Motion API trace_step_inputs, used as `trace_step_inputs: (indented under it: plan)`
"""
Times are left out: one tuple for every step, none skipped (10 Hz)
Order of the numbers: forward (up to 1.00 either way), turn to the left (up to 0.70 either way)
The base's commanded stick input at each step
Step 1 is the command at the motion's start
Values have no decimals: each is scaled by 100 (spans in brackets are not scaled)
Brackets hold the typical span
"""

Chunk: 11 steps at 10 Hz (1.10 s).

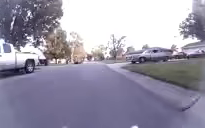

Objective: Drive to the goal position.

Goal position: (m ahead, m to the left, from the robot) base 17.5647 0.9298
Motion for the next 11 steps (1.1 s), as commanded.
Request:
trace_step_inputs:
  plan:
    - [100, 0]
    - [100, 0]
    - [100, 0]
    - [100, 0]
    - [100, 0]
    - [100, 0]
    - [100, 0]
    - [100, 0]
    - [100, 0]
    - [100, 0]
    - [100, 0]
